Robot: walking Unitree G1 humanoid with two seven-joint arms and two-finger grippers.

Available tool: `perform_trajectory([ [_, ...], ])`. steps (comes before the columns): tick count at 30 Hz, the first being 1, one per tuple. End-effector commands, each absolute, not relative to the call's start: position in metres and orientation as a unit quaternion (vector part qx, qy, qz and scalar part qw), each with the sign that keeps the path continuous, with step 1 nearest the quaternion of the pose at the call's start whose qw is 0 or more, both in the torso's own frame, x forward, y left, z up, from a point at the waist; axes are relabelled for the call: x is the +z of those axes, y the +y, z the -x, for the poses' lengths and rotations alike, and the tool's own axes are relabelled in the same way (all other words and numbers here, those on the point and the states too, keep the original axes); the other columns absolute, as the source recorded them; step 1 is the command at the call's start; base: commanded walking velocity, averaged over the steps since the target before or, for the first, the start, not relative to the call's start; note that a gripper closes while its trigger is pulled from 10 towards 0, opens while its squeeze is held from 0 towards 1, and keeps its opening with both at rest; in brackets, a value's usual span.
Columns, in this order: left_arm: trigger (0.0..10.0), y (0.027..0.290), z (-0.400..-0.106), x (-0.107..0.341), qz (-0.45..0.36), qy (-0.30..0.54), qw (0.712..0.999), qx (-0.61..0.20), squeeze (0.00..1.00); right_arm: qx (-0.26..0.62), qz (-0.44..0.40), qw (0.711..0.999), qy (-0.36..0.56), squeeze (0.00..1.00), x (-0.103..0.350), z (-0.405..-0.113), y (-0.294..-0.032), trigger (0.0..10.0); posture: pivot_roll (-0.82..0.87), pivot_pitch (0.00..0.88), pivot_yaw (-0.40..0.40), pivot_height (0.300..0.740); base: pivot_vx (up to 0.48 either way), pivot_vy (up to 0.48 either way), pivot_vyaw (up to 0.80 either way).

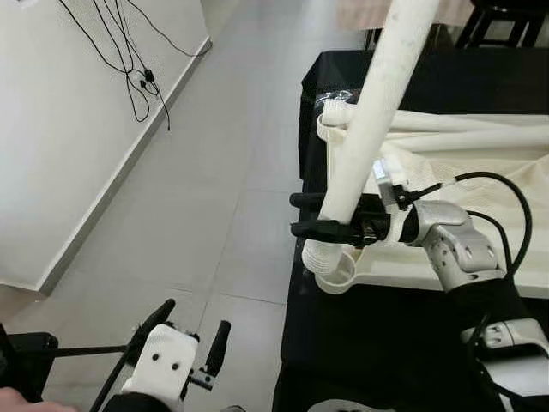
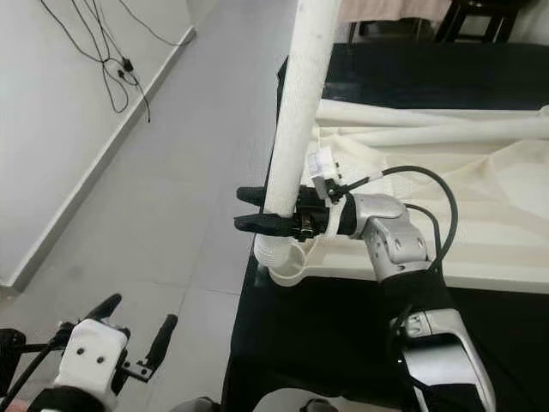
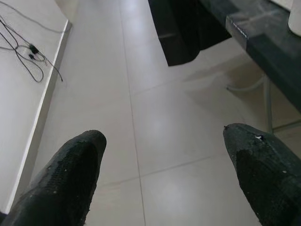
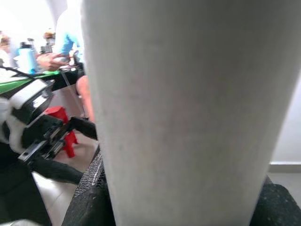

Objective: Building children table

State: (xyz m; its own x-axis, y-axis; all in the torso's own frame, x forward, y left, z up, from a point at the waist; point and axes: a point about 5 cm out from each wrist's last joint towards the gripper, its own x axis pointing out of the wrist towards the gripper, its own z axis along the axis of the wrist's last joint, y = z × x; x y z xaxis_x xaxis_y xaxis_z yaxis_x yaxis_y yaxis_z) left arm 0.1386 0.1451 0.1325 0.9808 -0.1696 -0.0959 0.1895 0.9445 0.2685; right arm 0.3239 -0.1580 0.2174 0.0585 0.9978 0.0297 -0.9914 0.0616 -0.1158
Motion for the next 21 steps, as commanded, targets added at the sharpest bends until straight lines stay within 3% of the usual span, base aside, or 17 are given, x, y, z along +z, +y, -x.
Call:
perform_trajectory([
  [1, 10.0, 0.147, -0.135, 0.132, -0.152, 0.046, 0.983, -0.097, 0.00, 0.692, 0.033, 0.721, -0.021, 0.00, 0.206, -0.322, -0.161, 10.0, 0.14, 0.219, 0.098, 0.740, 0.000, 0.000, 0.00],
  [11, 10.0, 0.149, -0.132, 0.134, -0.153, 0.054, 0.982, -0.098, 0.00, 0.719, 0.059, 0.692, 0.001, 0.00, 0.207, -0.314, -0.175, 10.0, 0.13, 0.223, 0.104, 0.740, 0.000, 0.000, 0.00],
  [21, 10.0, 0.152, -0.132, 0.136, -0.155, 0.056, 0.982, -0.096, 0.00, 0.751, 0.103, 0.652, 0.012, 0.00, 0.203, -0.306, -0.162, 10.0, 0.14, 0.230, 0.108, 0.740, 0.000, 0.000, 0.00],
])
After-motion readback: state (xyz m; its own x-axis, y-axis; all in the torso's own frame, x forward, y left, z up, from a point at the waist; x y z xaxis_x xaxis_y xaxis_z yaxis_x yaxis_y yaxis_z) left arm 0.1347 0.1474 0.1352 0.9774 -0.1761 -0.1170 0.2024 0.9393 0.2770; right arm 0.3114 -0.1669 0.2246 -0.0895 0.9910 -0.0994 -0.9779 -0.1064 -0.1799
